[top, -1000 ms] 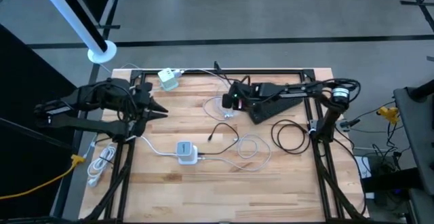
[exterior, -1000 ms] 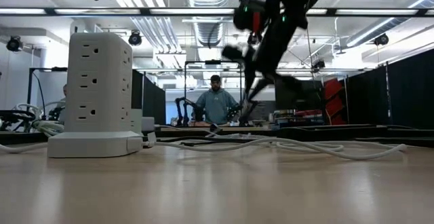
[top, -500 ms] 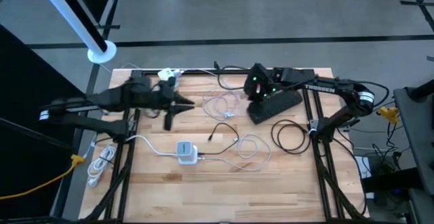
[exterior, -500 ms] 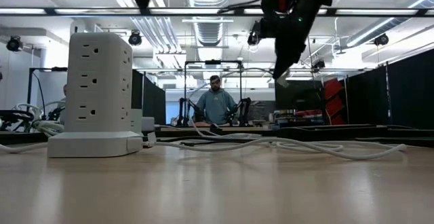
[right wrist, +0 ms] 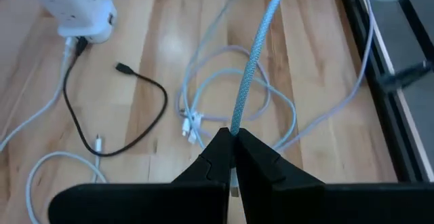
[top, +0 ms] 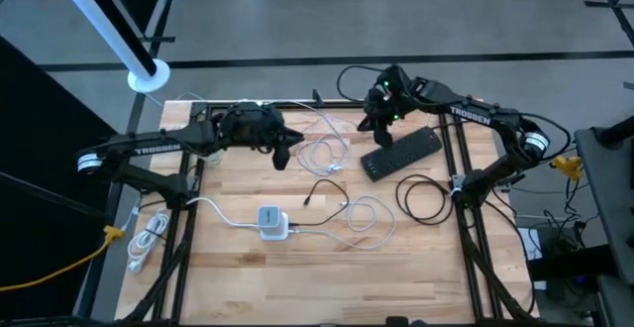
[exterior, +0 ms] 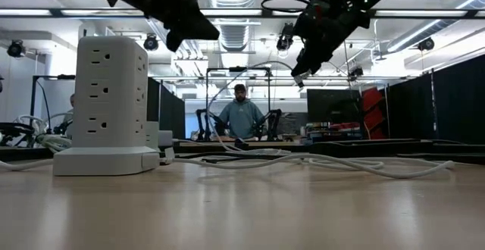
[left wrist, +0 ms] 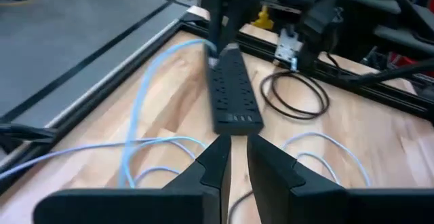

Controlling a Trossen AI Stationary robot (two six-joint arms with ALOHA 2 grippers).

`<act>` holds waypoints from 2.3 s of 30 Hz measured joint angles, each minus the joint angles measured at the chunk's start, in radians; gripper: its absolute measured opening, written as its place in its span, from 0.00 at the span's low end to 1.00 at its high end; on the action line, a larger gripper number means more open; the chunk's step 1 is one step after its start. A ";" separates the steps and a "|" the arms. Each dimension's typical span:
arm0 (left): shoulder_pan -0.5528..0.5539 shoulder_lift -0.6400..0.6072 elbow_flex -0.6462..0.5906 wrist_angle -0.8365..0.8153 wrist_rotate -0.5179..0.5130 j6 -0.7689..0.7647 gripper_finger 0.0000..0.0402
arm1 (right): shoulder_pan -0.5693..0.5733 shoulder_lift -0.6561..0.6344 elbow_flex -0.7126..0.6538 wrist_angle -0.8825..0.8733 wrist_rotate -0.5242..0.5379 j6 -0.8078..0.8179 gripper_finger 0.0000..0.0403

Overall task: Insert USB
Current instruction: Insert the white charger cable into the black outlet extension

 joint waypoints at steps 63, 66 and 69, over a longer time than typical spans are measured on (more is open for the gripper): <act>0.118 0.001 -0.002 -0.049 -0.015 0.105 0.07 | -0.290 0.514 0.034 1.113 -0.645 0.203 0.00; 0.103 0.001 -0.002 -0.053 -0.015 0.104 0.07 | -0.297 0.550 0.082 1.112 -0.678 0.201 0.00; 0.092 0.001 -0.004 -0.052 -0.015 0.104 0.07 | -0.305 0.556 0.095 1.112 -0.711 0.199 0.00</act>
